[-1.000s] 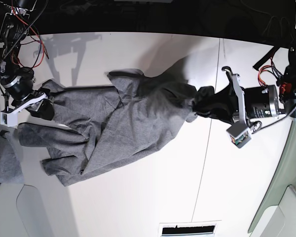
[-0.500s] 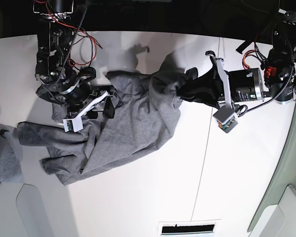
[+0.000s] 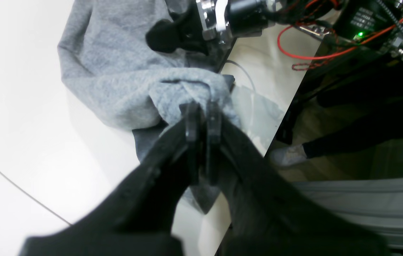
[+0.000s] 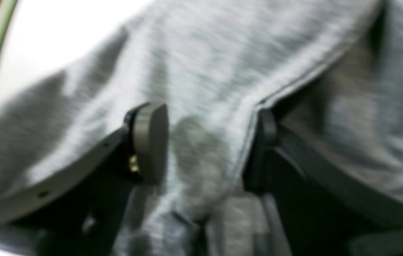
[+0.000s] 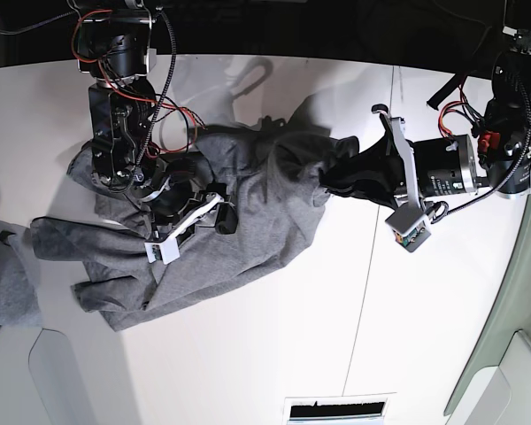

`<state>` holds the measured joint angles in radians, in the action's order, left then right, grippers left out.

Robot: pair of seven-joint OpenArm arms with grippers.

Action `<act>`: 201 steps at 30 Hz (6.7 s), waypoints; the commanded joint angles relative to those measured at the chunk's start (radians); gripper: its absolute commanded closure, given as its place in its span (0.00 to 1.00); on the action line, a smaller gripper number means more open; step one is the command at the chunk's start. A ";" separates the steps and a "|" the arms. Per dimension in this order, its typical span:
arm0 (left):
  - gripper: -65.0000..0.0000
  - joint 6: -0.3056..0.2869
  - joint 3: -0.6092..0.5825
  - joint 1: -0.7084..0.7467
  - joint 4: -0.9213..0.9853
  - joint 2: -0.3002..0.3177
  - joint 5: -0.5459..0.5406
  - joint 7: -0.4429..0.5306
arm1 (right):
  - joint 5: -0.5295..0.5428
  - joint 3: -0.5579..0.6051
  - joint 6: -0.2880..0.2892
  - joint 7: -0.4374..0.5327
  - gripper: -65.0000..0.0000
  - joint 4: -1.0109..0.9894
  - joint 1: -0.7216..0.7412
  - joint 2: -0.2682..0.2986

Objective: Layout the t-shirt on the table in an organized manner, then fold the t-shirt properly
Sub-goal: 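Regrasp the shirt with the right gripper and lift it up, then lower the shirt, release, and regrasp another edge with the left gripper, then lift and stretch the shirt between both grippers, shaking it out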

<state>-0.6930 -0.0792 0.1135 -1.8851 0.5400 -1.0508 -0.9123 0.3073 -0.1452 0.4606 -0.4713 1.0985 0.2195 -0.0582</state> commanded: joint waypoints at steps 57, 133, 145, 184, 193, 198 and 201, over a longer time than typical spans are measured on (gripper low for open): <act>0.60 -0.005 -0.140 0.091 -0.070 -0.216 -0.133 -0.096 | 0.290 -0.351 0.103 -0.289 1.00 0.347 -0.032 0.279; 1.00 0.242 -0.310 -0.280 0.610 -0.334 0.745 0.348 | -0.119 -0.006 -0.034 -0.109 1.00 0.489 -0.029 0.180; 1.00 0.245 -0.181 -0.296 0.247 -0.050 0.733 0.321 | -0.019 -0.093 0.011 -0.147 1.00 0.489 -0.035 0.273; 1.00 0.341 -0.181 -0.305 0.041 0.109 0.909 0.262 | 0.008 0.386 0.005 -0.219 0.58 0.527 -0.300 0.157; 1.00 0.341 -0.181 -0.305 0.041 0.109 0.905 0.266 | -0.293 0.612 -0.122 -0.121 0.38 0.426 -0.297 0.104; 1.00 0.341 -0.181 -0.310 0.041 0.109 0.906 0.266 | -0.465 0.723 -0.248 -0.074 0.39 0.303 -0.277 0.091; 1.00 0.342 -0.181 -0.311 0.041 0.109 0.907 0.265 | -0.578 0.736 -0.337 -0.076 0.66 0.296 -0.276 0.097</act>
<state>-0.3630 -0.2714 -0.1753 -1.8313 0.6346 -0.1490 -0.6651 -0.2348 0.5972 0.1471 -0.4904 1.3987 -0.0578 0.0296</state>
